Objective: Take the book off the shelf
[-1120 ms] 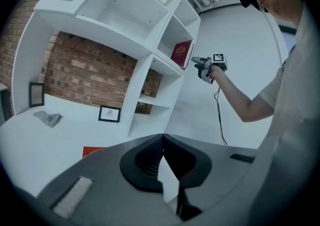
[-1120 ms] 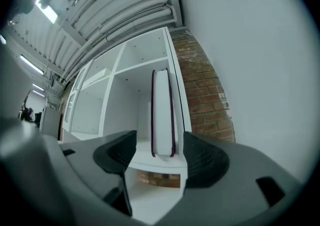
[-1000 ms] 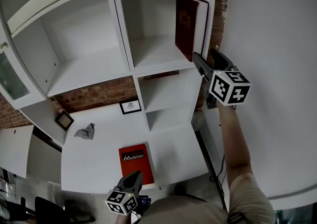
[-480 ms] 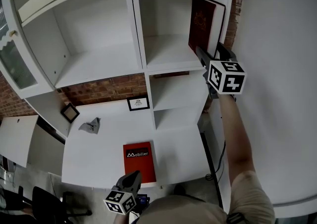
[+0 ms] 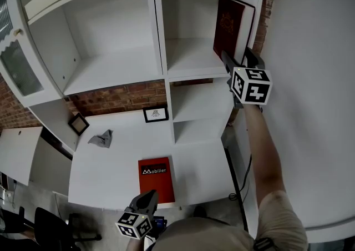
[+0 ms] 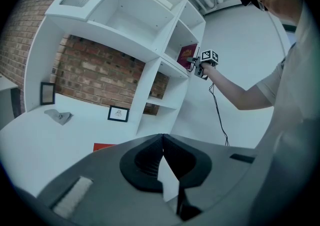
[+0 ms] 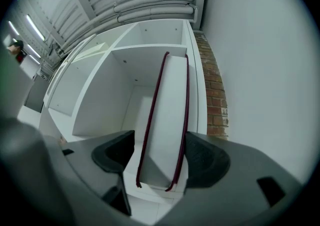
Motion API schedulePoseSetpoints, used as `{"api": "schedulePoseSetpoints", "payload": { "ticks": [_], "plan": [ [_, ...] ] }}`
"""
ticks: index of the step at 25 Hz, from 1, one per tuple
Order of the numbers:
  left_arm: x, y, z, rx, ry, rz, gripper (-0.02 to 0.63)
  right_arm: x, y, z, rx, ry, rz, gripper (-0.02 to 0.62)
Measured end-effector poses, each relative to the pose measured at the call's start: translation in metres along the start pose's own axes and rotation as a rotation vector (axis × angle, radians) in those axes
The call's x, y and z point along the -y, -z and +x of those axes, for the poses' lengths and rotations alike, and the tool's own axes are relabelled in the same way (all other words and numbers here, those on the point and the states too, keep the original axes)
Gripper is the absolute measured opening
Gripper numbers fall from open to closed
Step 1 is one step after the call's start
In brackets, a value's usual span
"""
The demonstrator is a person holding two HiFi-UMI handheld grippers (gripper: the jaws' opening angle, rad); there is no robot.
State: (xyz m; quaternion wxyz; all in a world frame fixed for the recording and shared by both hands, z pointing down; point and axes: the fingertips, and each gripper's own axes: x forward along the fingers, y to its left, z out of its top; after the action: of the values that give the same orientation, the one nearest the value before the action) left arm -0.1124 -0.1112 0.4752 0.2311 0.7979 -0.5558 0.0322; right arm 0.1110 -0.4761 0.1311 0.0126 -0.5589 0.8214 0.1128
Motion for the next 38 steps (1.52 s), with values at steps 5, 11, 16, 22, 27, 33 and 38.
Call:
{"api": "schedulePoseSetpoints", "payload": {
  "ticks": [5, 11, 16, 22, 27, 33, 38],
  "plan": [
    [-0.002, 0.004, -0.004, -0.001, -0.005, -0.006, 0.005, 0.003, 0.0, -0.002, -0.002, 0.02, 0.001, 0.236],
    [-0.007, 0.003, -0.008, 0.007, -0.017, -0.013, 0.005, -0.002, 0.0, 0.003, -0.014, -0.009, -0.009, 0.235],
    [-0.009, 0.005, -0.008, 0.011, -0.021, -0.021, 0.005, -0.005, 0.005, 0.012, -0.046, -0.02, -0.024, 0.235],
    [-0.008, 0.003, -0.011, 0.023, -0.025, -0.029, 0.003, -0.003, 0.005, 0.016, -0.043, -0.024, 0.035, 0.225],
    [-0.01, 0.001, -0.015, 0.036, -0.035, -0.027, 0.003, -0.002, 0.001, 0.008, -0.021, -0.044, 0.085, 0.218],
    [-0.016, 0.004, -0.022, 0.038, -0.042, -0.031, 0.003, -0.012, -0.006, -0.009, 0.011, -0.058, 0.089, 0.216],
    [-0.02, 0.006, -0.029, 0.051, -0.045, -0.04, 0.005, -0.015, -0.014, -0.017, 0.023, -0.053, 0.069, 0.215]
  ]
}}
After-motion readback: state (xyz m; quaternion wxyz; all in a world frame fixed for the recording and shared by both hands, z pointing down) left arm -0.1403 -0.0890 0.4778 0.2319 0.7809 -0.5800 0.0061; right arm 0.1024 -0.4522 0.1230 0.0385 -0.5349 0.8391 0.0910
